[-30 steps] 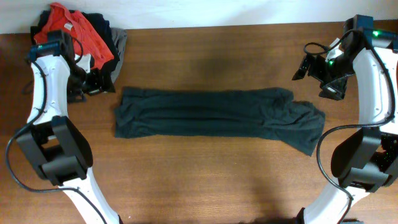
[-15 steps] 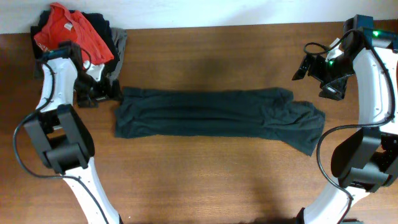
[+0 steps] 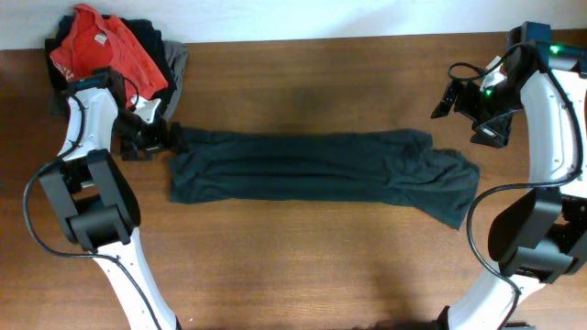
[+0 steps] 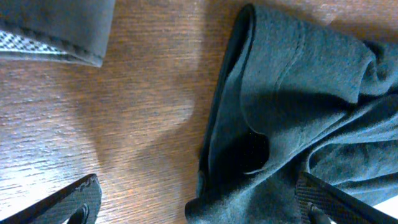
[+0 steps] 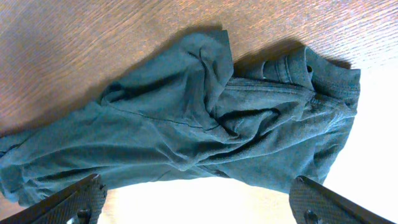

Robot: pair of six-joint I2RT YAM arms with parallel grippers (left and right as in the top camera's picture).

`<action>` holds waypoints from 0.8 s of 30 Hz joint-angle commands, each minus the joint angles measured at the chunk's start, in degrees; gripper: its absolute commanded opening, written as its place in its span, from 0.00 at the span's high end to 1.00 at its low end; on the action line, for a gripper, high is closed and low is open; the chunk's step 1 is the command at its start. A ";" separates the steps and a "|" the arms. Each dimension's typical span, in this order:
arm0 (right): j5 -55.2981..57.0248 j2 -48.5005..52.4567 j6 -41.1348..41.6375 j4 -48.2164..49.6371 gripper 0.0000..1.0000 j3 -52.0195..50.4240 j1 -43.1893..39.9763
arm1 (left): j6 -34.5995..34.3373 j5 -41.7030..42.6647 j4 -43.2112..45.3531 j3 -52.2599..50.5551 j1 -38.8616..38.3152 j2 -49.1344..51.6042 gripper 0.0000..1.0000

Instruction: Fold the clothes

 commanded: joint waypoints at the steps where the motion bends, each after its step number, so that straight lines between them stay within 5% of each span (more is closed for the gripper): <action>1: 0.22 0.09 0.07 -0.09 0.01 0.63 0.35 | 1.38 2.19 0.22 -0.04 0.44 1.14 0.01; 24: 0.22 0.09 0.07 -0.07 0.01 0.63 0.35 | 2.23 6.82 -1.29 -0.07 0.33 4.81 0.01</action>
